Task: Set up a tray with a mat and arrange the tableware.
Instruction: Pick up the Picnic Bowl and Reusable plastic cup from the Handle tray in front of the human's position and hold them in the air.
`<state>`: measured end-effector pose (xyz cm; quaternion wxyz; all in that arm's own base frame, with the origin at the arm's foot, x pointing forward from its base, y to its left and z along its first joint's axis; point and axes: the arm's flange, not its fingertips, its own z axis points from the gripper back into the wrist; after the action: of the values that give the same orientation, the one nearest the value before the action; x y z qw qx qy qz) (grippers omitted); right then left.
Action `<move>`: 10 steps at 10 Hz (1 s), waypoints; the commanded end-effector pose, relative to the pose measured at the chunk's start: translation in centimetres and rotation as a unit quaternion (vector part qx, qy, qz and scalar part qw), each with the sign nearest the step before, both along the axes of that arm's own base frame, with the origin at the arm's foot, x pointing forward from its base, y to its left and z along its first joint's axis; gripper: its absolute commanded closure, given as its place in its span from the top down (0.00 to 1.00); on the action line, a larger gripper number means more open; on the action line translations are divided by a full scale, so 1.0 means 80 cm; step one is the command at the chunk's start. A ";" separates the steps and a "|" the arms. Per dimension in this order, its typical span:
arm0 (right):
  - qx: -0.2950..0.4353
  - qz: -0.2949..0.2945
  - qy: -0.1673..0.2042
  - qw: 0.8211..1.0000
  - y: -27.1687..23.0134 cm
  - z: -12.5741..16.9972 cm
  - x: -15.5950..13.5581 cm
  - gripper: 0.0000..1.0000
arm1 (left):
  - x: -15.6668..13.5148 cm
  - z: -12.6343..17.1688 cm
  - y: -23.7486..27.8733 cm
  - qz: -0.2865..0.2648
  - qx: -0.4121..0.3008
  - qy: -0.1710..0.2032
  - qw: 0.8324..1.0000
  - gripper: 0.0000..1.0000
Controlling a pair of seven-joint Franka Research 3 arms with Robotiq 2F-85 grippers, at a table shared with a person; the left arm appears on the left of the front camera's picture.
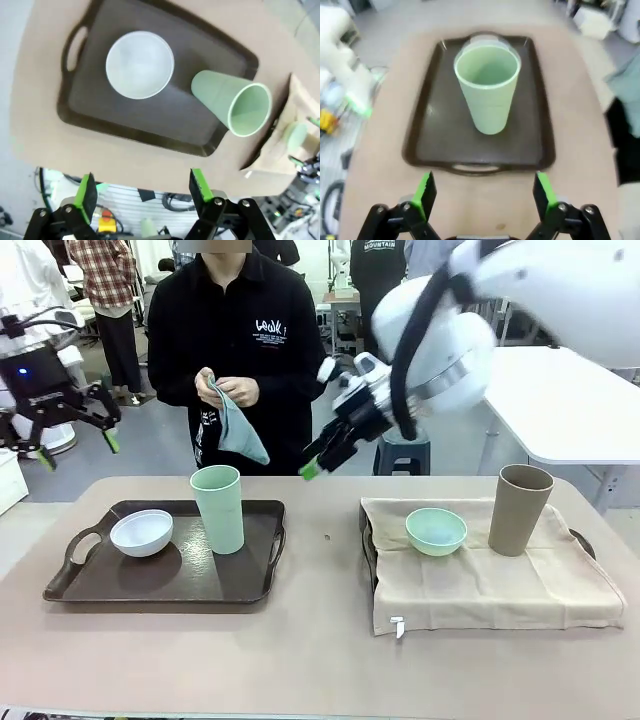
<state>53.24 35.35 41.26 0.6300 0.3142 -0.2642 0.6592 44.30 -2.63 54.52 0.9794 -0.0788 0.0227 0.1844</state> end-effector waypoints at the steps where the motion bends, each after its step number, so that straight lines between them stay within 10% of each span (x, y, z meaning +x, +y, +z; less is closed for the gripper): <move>1: -0.016 0.045 -0.066 0.997 0.050 -0.029 0.038 1.00 | 0.051 -0.003 -0.009 -0.041 -0.005 0.006 0.999 0.96; 7: -0.019 0.031 -0.034 0.999 0.033 -0.022 0.010 1.00 | 0.039 -0.009 -0.012 -0.022 -0.010 0.007 1.000 0.96; 10: 0.014 0.086 -0.045 0.995 0.055 -0.039 0.037 1.00 | 0.066 -0.043 -0.007 -0.100 0.025 0.007 0.995 0.96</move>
<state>55.22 39.34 38.71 0.5787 0.3036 -0.2737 0.7057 48.66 -3.65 51.47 0.9902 -0.0773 0.0413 0.1085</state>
